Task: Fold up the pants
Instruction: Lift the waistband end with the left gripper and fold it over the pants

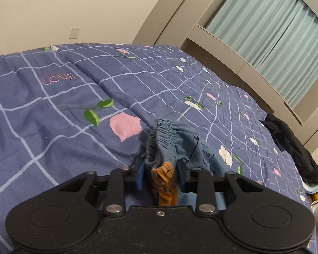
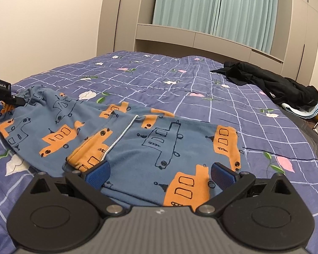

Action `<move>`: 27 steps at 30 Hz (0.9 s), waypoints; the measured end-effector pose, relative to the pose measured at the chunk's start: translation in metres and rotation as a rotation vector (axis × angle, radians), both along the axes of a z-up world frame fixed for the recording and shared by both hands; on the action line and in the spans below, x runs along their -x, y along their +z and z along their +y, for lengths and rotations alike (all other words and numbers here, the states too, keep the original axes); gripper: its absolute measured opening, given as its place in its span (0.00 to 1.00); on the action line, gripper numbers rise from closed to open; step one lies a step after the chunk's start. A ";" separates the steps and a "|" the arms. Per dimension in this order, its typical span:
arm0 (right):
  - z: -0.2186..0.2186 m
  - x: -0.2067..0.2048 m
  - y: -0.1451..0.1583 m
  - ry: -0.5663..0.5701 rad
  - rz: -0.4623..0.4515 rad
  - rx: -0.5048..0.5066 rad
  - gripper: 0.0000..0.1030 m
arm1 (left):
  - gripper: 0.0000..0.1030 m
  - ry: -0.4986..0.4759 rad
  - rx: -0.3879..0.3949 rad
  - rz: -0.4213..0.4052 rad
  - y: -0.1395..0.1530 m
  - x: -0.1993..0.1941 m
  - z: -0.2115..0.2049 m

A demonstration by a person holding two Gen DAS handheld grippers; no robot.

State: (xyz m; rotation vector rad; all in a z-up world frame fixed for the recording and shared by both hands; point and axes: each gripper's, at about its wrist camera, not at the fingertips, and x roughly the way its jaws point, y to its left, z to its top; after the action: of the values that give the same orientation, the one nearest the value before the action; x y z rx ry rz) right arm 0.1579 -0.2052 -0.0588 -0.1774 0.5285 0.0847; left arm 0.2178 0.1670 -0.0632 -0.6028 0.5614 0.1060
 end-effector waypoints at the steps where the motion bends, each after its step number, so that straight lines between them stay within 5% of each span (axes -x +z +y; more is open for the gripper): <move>1: -0.001 0.000 0.000 0.000 0.001 -0.003 1.00 | 0.23 0.003 0.004 0.001 0.001 0.001 0.000; 12: -0.003 0.000 0.001 0.004 0.001 -0.020 1.00 | 0.18 -0.002 -0.080 -0.063 0.043 0.011 -0.021; 27: -0.023 0.012 0.016 -0.024 -0.059 -0.081 1.00 | 0.18 -0.277 -0.308 -0.268 0.129 0.011 -0.132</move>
State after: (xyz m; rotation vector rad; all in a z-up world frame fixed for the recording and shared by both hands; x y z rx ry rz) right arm 0.1462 -0.2282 -0.0425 -0.0944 0.4671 0.0774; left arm 0.2065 0.0350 0.0660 -0.2293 0.3532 -0.1470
